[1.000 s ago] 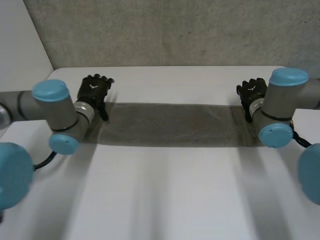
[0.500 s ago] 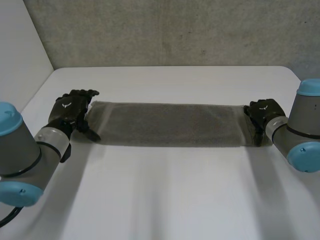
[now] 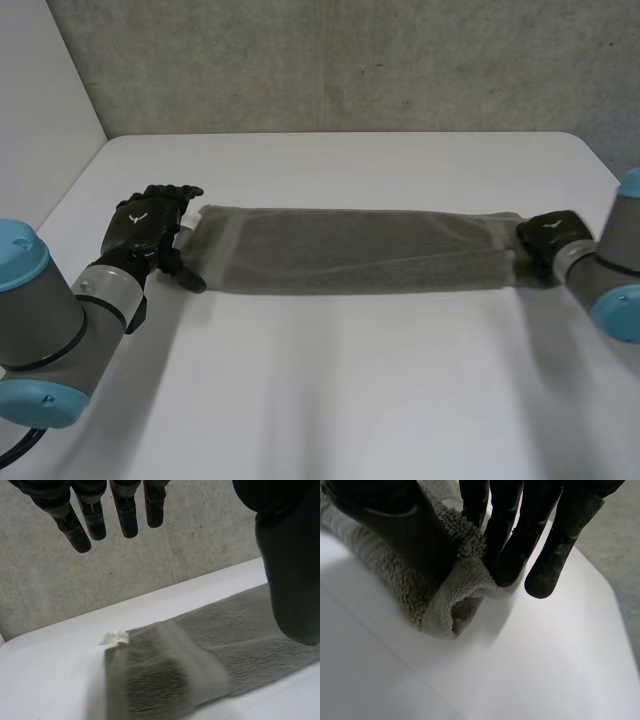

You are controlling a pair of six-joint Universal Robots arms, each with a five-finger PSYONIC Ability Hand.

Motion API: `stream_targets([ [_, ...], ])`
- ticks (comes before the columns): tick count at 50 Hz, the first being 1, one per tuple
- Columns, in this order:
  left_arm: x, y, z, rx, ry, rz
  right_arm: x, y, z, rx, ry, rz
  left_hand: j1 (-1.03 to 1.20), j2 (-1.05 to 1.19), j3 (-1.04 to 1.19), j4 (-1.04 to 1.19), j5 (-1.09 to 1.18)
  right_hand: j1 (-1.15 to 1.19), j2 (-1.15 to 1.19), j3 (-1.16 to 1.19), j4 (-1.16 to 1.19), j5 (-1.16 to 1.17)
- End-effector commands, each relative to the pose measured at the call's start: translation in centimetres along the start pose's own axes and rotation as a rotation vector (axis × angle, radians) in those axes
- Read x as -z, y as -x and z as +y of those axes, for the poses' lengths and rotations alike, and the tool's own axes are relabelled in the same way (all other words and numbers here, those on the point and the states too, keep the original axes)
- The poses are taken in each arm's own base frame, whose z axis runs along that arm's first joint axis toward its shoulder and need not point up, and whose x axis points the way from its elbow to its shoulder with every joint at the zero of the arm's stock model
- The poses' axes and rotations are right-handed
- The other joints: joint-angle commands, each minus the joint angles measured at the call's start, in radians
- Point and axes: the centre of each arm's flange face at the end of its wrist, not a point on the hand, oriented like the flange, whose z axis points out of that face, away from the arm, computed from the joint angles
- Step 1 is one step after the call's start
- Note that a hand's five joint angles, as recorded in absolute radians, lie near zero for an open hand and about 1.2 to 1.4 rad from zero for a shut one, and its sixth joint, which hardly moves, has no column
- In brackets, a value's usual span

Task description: Fold the towel.

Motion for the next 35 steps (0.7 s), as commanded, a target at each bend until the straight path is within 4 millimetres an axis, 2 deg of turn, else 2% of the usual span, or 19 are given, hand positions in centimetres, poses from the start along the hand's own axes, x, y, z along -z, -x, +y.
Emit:
stream_targets([
  [1, 0.6, -0.1, -0.7, -0.001, -0.018, 0.002, 1.2, -6.1, 0.0, 0.037, 0.013, 0.094, -0.081, -0.079, -0.068, -0.086, -0.217, 0.082, 0.078, 0.065, 0.055, 0.068],
  [7, 1.0, -0.1, -2.1, -0.007, -0.060, 0.001, 1.6, -10.1, -0.9, 0.265, 0.040, 0.145, -0.081, -0.079, -0.068, -0.086, -0.217, 0.082, 0.078, 0.065, 0.055, 0.068],
  [13, 0.7, -0.4, -3.2, -0.011, -0.097, 0.008, 2.3, -9.7, -5.3, 0.371, -0.054, 0.165, -0.081, -0.079, -0.068, -0.086, -0.217, 0.082, 0.078, 0.065, 0.055, 0.068],
  [15, 0.6, -0.7, -3.7, -0.013, -0.112, 0.017, 3.4, -6.4, -9.8, 0.419, -0.187, 0.141, -0.081, -0.079, -0.068, -0.086, -0.217, 0.082, 0.078, 0.065, 0.055, 0.068],
  [16, 0.6, -0.7, -3.7, -0.013, -0.112, 0.017, 3.4, -6.4, -9.9, 0.419, -0.188, 0.141, -0.081, -0.079, -0.068, -0.086, -0.217, 0.082, 0.078, 0.065, 0.055, 0.068],
  [18, 0.4, -1.1, -4.3, -0.015, -0.134, 0.031, 5.3, -1.3, -14.2, 0.471, -0.328, 0.087, -0.081, -0.079, -0.068, -0.086, -0.217, 0.082, 0.078, 0.065, 0.055, 0.068],
  [19, 0.4, -1.1, -4.3, -0.015, -0.134, 0.031, 5.3, -1.3, -14.2, 0.471, -0.329, 0.086, -0.081, -0.079, -0.068, -0.086, -0.217, 0.082, 0.078, 0.065, 0.055, 0.068],
  [21, 0.2, -1.3, -4.9, -0.015, -0.155, 0.036, 7.4, 4.9, -17.4, 0.513, -0.463, 0.004, -0.081, -0.079, -0.068, -0.086, -0.217, 0.082, 0.078, 0.065, 0.055, 0.068],
  [22, 0.2, -1.3, -4.9, -0.015, -0.155, 0.036, 7.4, 4.9, -17.4, 0.513, -0.464, 0.004, -0.081, -0.079, -0.068, -0.086, -0.217, 0.082, 0.078, 0.065, 0.055, 0.068],
  [24, 0.0, -1.3, -5.2, -0.014, -0.163, 0.036, 8.2, 8.3, -18.2, 0.529, -0.522, -0.044, -0.081, -0.079, -0.068, -0.086, -0.217, 0.082, 0.078, 0.065, 0.055, 0.068],
  [26, -0.2, -1.3, -5.4, -0.015, -0.171, 0.036, 10.1, 14.9, -19.0, 0.556, -0.624, -0.144, -0.081, -0.079, -0.068, -0.086, -0.217, 0.082, 0.078, 0.065, 0.055, 0.068],
  [27, -0.2, -1.3, -5.4, -0.015, -0.171, 0.036, 10.1, 14.9, -19.0, 0.556, -0.624, -0.144, -0.081, -0.079, -0.068, -0.086, -0.217, 0.082, 0.078, 0.065, 0.055, 0.068],
  [29, -0.3, -1.5, -5.5, -0.014, -0.174, 0.040, 11.8, 20.2, -18.3, 0.575, -0.678, -0.240, -0.081, -0.079, -0.068, -0.086, -0.217, 0.082, 0.078, 0.065, 0.055, 0.068],
  [30, -0.3, -1.5, -5.5, -0.014, -0.174, 0.040, 11.8, 20.2, -18.3, 0.575, -0.678, -0.240, -0.081, -0.079, -0.068, -0.086, -0.217, 0.082, 0.078, 0.065, 0.055, 0.068],
  [31, -0.2, -1.6, -5.4, -0.014, -0.171, 0.047, 12.4, 22.7, -17.3, 0.589, -0.688, -0.290, -0.081, -0.079, -0.068, -0.086, -0.217, 0.068, 0.064, 0.052, 0.042, 0.054],
  [32, -0.2, -1.7, -5.3, -0.013, -0.169, 0.047, 12.7, 24.2, -16.6, 0.599, -0.691, -0.319, -0.081, -0.079, -0.068, -0.086, -0.217, -0.234, -0.238, -0.250, -0.261, -0.248],
  [33, -0.2, -1.7, -5.3, -0.013, -0.169, 0.047, 12.7, 24.2, -16.6, 0.599, -0.691, -0.319, -0.081, -0.079, -0.068, -0.086, -0.217, -0.237, -0.241, -0.254, -0.264, -0.251],
  [34, -0.3, -1.7, -5.1, -0.010, -0.164, 0.048, 12.6, 25.3, -15.7, 0.607, -0.683, -0.339, -0.081, -0.079, -0.068, -0.086, -0.217, -0.717, -0.721, -0.733, -0.744, -0.731],
  [35, -0.3, -1.7, -4.9, -0.005, -0.157, 0.049, 12.6, 25.3, -15.7, 0.607, -0.682, -0.340, -0.081, -0.079, -0.068, -0.086, -0.217, -0.722, -0.726, -0.738, -0.748, -0.736],
])
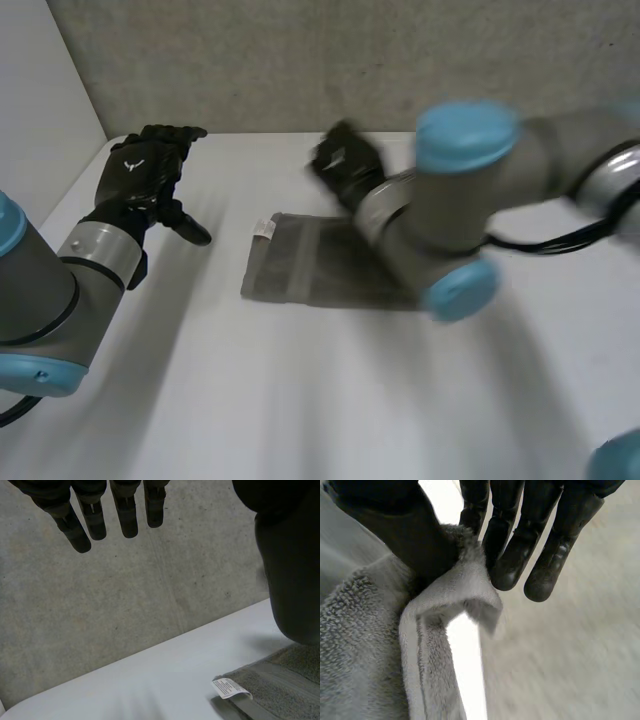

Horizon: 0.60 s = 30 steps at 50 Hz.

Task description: Fold the towel.

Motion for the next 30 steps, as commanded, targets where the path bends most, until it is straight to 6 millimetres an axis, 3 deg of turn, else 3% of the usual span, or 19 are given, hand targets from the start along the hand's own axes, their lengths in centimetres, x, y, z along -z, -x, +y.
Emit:
stream_targets([
  [1, 0.0, -0.2, 0.5, 0.010, 0.016, 0.007, 0.0, 7.5, -1.6, 0.000, -0.046, -0.118, -0.078, -0.079, -0.067, -0.086, -0.217, -1.048, -1.040, -1.055, -1.052, -1.044],
  [8, -0.2, -0.3, 2.0, 0.014, 0.055, 0.010, 0.0, 6.5, -0.8, -0.099, 0.039, -0.064, -0.078, -0.079, -0.067, -0.086, -0.217, -1.048, -1.040, -1.055, -1.052, -1.044],
  [10, -0.3, -0.5, 2.2, 0.014, 0.058, 0.016, 0.7, 3.6, 0.3, -0.249, 0.115, 0.003, -0.078, -0.079, -0.067, -0.086, -0.217, -1.048, -1.040, -1.055, -1.052, -1.044],
  [11, -0.3, -0.5, 2.3, 0.014, 0.058, 0.016, 0.7, 3.6, 0.3, -0.249, 0.115, 0.004, -0.078, -0.079, -0.067, -0.086, -0.217, -1.048, -1.040, -1.055, -1.052, -1.044],
  [13, -0.4, -1.3, 2.5, 0.015, 0.061, 0.037, 2.2, 1.6, 2.9, -0.392, 0.206, 0.020, -0.078, -0.079, -0.067, -0.086, -0.217, -1.048, -1.040, -1.055, -1.052, -1.044],
  [15, -0.4, -1.6, 2.6, 0.016, 0.064, 0.046, 3.2, 1.1, 4.0, -0.446, 0.243, 0.025, -0.078, -0.079, -0.067, -0.086, -0.217, -1.048, -1.040, -1.055, -1.052, -1.044],
  [16, -0.5, -1.9, 2.8, 0.016, 0.067, 0.054, 3.2, 1.1, 4.0, -0.447, 0.243, 0.025, -0.078, -0.079, -0.067, -0.086, -0.217, -1.048, -1.040, -1.055, -1.052, -1.044],
  [18, -0.4, -2.2, 3.0, 0.016, 0.072, 0.062, 5.0, 1.3, 7.0, -0.496, 0.344, 0.003, -0.078, -0.079, -0.067, -0.086, -0.217, -1.048, -1.040, -1.055, -1.052, -1.044],
  [19, -0.4, -2.2, 3.0, 0.016, 0.072, 0.062, 5.0, 1.3, 7.0, -0.497, 0.344, 0.003, -0.078, -0.079, -0.067, -0.086, -0.217, -1.048, -1.040, -1.055, -1.052, -1.044],
  [21, -0.3, -2.7, 3.2, 0.017, 0.080, 0.076, 6.4, 2.4, 10.0, -0.518, 0.435, -0.032, -0.078, -0.079, -0.067, -0.086, -0.217, -1.048, -1.040, -1.055, -1.052, -1.044],
  [24, 0.0, -3.2, 3.6, 0.020, 0.090, 0.089, 6.9, 2.8, 11.4, -0.531, 0.467, -0.038, -0.078, -0.079, -0.067, -0.086, -0.217, -1.032, -1.024, -1.039, -1.036, -1.028],
  [26, 0.0, -3.3, 3.7, 0.020, 0.093, 0.093, 7.4, 2.9, 13.7, -0.554, 0.500, -0.014, -0.078, -0.079, -0.067, -0.086, -0.217, -0.889, -0.881, -0.896, -0.893, -0.885],
  [30, 0.0, -3.5, 4.0, 0.020, 0.100, 0.097, 7.6, 2.8, 15.0, -0.560, 0.515, 0.011, -0.075, -0.076, -0.064, -0.083, -0.214, -0.797, -0.789, -0.804, -0.801, -0.793],
])
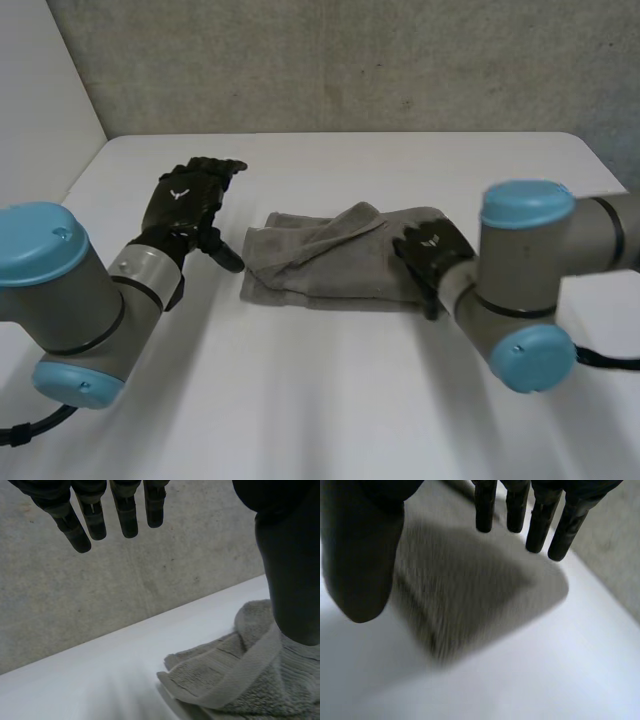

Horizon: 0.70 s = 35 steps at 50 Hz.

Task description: Fold the towel.

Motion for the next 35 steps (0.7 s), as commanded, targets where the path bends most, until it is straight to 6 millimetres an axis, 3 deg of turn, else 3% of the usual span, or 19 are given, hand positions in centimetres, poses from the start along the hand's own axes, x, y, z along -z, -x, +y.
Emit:
stream_targets([
  [1, -0.1, -0.6, 0.6, 0.001, 0.013, 0.016, -1.0, -1.6, 3.1, -0.024, 0.037, 0.043, -0.069, -0.070, -0.056, -0.077, -0.208, 0.136, 0.144, 0.139, 0.141, 0.131],
  [8, -1.5, -2.4, 0.5, -0.009, -0.017, 0.062, -0.9, -2.2, 4.4, -0.052, 0.064, 0.058, -0.057, -0.058, -0.045, -0.065, -0.196, 0.169, 0.177, 0.172, 0.173, 0.164],
  [18, -5.5, -5.5, 2.4, -0.017, -0.021, 0.135, -0.2, -2.0, 5.1, -0.053, 0.030, 0.082, -0.051, -0.052, -0.039, -0.059, -0.190, 0.271, 0.280, 0.275, 0.276, 0.266],
  [30, -8.8, -8.5, 4.5, -0.024, 0.021, 0.188, 0.4, -1.9, 4.8, -0.075, 0.017, 0.086, -0.040, -0.040, -0.027, -0.048, -0.179, 0.277, 0.286, 0.281, 0.282, 0.272],
  [35, -9.9, -8.7, 5.0, -0.025, 0.014, 0.189, 1.0, -2.3, 3.9, -0.133, -0.022, 0.096, -0.016, -0.017, -0.004, -0.024, -0.155, 0.263, 0.271, 0.266, 0.267, 0.258],
])
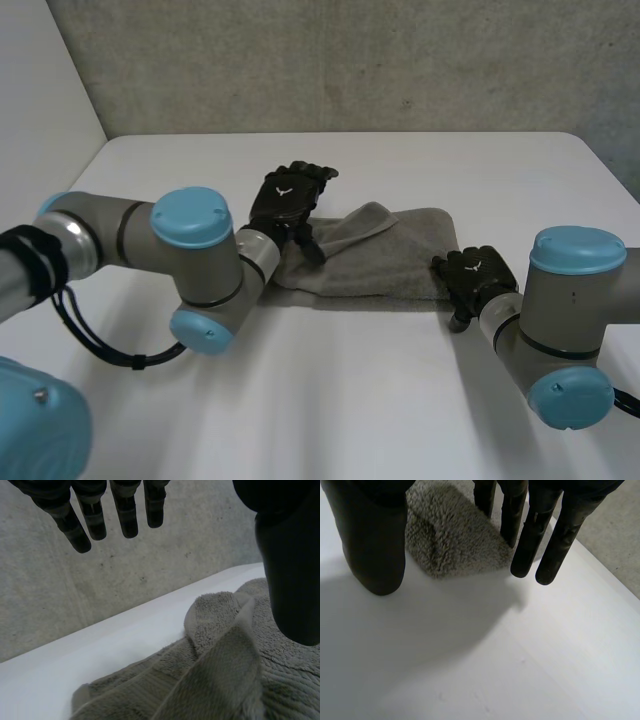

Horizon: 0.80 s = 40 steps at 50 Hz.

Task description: Fold the towel.

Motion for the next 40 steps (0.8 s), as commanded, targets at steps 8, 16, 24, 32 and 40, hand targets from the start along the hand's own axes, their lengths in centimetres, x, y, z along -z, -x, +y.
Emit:
stream_targets([
  [8, -2.3, 0.2, 1.4, -0.026, 0.021, -0.030, 1.1, -0.3, -1.7, -0.112, -0.072, -0.027, 0.007, 0.006, 0.019, -0.001, -0.145, -0.008, -0.001, -0.008, -0.007, -0.004],
  [16, -2.0, 2.3, 1.4, -0.110, 0.040, -0.229, 1.0, -0.2, -1.5, -0.117, -0.069, -0.035, 0.007, 0.006, 0.019, -0.001, -0.145, 0.021, 0.028, 0.021, 0.022, 0.026],
  [24, -0.7, 3.4, 1.0, -0.114, 0.076, -0.321, 0.5, -0.4, -1.7, -0.117, -0.082, -0.028, -0.002, -0.003, 0.011, -0.010, -0.154, 0.062, 0.069, 0.062, 0.063, 0.067],
  [32, 0.5, 3.0, 1.0, -0.116, 0.111, -0.320, 0.0, -0.4, -1.4, -0.111, -0.099, -0.018, -0.010, -0.011, 0.002, -0.018, -0.163, 0.434, 0.441, 0.434, 0.435, 0.438],
  [40, 1.8, 2.4, 1.6, -0.121, 0.149, -0.308, -0.1, -0.3, -1.5, -0.111, -0.103, -0.028, -0.013, -0.014, -0.001, -0.021, -0.166, 0.816, 0.823, 0.816, 0.817, 0.820],
])
